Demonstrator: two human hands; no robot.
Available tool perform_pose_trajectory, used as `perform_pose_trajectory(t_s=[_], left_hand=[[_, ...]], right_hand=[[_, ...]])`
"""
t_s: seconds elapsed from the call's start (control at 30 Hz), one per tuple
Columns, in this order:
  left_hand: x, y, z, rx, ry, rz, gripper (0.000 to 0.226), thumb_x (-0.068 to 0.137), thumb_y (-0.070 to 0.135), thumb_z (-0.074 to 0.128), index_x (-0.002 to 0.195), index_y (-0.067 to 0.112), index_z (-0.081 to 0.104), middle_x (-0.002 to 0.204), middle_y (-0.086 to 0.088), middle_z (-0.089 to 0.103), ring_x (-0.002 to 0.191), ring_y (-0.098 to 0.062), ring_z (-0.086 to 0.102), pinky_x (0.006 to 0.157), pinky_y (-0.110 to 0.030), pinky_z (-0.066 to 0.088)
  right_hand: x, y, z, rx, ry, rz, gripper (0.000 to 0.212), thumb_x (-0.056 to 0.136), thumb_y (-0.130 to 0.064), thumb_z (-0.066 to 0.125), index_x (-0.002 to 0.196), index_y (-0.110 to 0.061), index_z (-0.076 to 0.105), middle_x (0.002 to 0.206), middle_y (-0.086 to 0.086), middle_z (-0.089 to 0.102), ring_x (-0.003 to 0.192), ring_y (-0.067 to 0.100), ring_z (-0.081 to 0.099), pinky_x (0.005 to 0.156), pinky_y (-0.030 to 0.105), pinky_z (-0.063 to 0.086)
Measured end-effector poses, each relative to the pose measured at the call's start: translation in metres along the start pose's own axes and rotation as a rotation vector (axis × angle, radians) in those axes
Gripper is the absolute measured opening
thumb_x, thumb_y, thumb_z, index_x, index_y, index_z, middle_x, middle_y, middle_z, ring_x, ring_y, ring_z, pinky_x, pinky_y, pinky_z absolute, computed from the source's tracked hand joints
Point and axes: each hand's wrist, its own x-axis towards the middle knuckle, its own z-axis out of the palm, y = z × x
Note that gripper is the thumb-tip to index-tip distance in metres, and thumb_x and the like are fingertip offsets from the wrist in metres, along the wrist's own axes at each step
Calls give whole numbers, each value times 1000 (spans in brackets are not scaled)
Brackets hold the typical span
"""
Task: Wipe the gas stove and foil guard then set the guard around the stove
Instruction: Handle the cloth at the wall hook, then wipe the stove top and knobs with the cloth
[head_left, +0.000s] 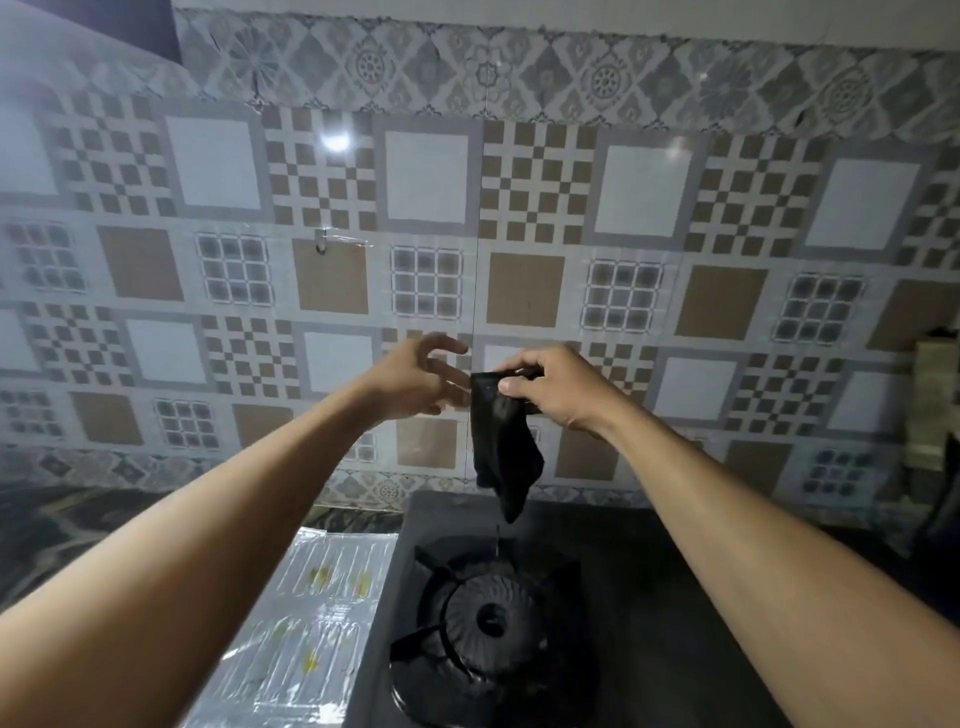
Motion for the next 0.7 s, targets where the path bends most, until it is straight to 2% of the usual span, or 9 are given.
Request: perform_pose_trajectory(t_s=[0.07,0.13,0.27,0.33,0.4,0.47,0.53,0.6,0.7], left_hand=[[10,-31,-1,117,22,-23,53,82,-3,72,128,18,57,110,-5,73,98,-19,69,82,-36,54],[19,-67,-1,261,27,-52,50,85,2,71,130,17,57,118,-5,69,105,-20,66,82,-31,54],[33,-136,6,532,3,-77,42,92,11,65,133,14,58,135,-8,61,120,-23,59,105,-36,45],[35,-162,10,642,-26,-79,44,94,21,65,137,16,57,140,-5,58,124,-24,58,108,-37,41],[34,-183,11,708,-58,-92,50,93,33,64,140,19,54,143,-3,56,127,-25,56,108,-37,40],[30,-195,12,709,-82,-104,50,92,36,63,140,24,54,141,-2,58,128,-25,54,106,-35,41],[23,-203,12,671,-109,-119,52,91,32,63,141,27,53,139,-3,60,128,-24,55,105,-31,40],[14,-207,13,582,-138,-145,56,90,37,65,144,27,50,139,-2,60,129,-24,54,107,-29,37],[8,-209,13,461,-160,-170,62,88,40,68,145,28,47,141,1,58,131,-23,52,113,-32,35]], right_hand=[[7,14,14,-101,16,51,19,93,-17,64,110,-17,72,101,2,69,94,19,64,87,38,52],[15,28,33,-281,31,84,18,94,-18,61,111,-17,70,104,5,68,94,22,63,84,39,54],[27,60,84,-616,25,75,18,94,-8,53,107,-9,66,107,13,66,89,32,63,76,41,55],[28,73,115,-693,15,55,18,93,-5,53,109,-8,62,110,13,63,94,35,62,77,41,54],[27,79,142,-650,-70,80,28,94,-22,60,120,-11,58,120,12,61,104,35,61,83,43,52],[26,81,156,-535,-189,158,60,83,-53,69,130,-18,56,123,7,63,109,30,60,86,41,52],[27,86,157,-449,-171,195,64,78,-69,64,123,-24,62,117,2,67,106,25,62,82,37,52],[29,94,154,-474,-124,170,46,86,-61,58,115,-26,65,118,1,66,108,24,61,81,36,51],[29,100,153,-505,-234,182,33,94,-45,58,121,-27,64,131,2,61,118,25,56,92,38,49]])
